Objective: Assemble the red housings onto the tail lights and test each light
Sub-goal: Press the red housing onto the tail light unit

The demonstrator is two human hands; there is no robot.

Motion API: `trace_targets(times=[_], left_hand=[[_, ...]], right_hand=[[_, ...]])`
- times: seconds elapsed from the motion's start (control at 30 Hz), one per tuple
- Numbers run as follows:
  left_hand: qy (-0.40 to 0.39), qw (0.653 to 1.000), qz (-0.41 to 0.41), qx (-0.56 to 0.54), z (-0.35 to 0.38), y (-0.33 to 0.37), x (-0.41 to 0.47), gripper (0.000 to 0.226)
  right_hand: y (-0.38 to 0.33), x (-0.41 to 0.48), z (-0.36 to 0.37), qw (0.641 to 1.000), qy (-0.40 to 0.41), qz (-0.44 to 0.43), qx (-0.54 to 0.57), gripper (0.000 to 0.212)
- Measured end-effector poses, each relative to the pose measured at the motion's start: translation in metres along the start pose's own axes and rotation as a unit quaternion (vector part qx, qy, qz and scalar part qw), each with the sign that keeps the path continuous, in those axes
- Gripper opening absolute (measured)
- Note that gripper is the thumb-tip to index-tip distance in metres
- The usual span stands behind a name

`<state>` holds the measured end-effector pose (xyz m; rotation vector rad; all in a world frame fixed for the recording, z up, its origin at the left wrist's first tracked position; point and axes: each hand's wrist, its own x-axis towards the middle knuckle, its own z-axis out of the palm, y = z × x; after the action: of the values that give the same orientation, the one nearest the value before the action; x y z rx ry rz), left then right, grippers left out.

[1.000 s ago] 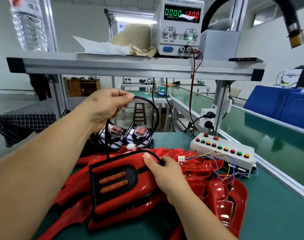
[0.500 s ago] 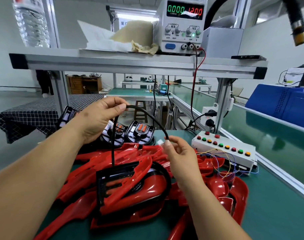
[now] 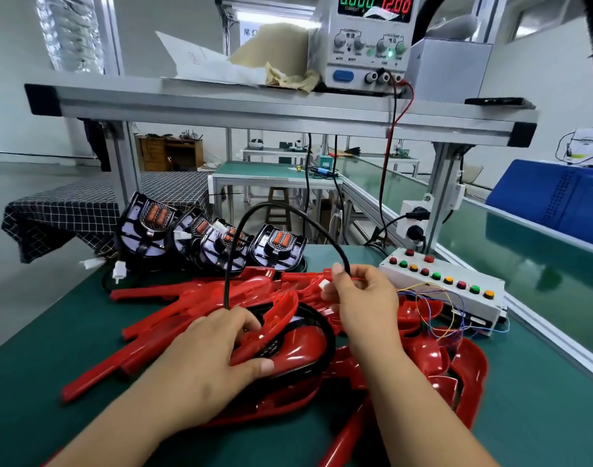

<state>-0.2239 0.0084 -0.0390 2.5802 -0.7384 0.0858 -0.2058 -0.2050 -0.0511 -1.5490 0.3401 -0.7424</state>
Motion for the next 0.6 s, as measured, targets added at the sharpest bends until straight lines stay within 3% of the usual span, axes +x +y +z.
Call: trace_targets(times=[0.1,0.2,0.4,0.53,0.6], left_hand=[[-0.025,0.999,0.009,-0.033,-0.001,-0.002,0.007,0.031],[0.001,0.995,0.009,-0.101,-0.007,-0.013,0.016,0.021],[-0.03,0.931,-0.059,-0.359,-0.025,-0.032,0.042,0.011],[0.007,0.923,-0.076,-0.378,-0.016,-0.034,0.045,0.016],[0.065,0.945,-0.119,-0.299,-0.015,-0.044,0.042,0.021]], right_hand=[[-0.004,0.0,0.0,0.995,-0.02,0.052,0.078,0.016],[-0.008,-0.002,0.002,0.988,-0.065,0.074,0.119,0.016],[-0.004,-0.012,0.004,0.96,-0.24,0.055,0.135,0.011],[-0.002,-0.011,0.005,0.959,-0.232,0.04,0.155,0.025],[-0.002,-0.009,0.007,0.96,-0.194,0.06,0.195,0.022]])
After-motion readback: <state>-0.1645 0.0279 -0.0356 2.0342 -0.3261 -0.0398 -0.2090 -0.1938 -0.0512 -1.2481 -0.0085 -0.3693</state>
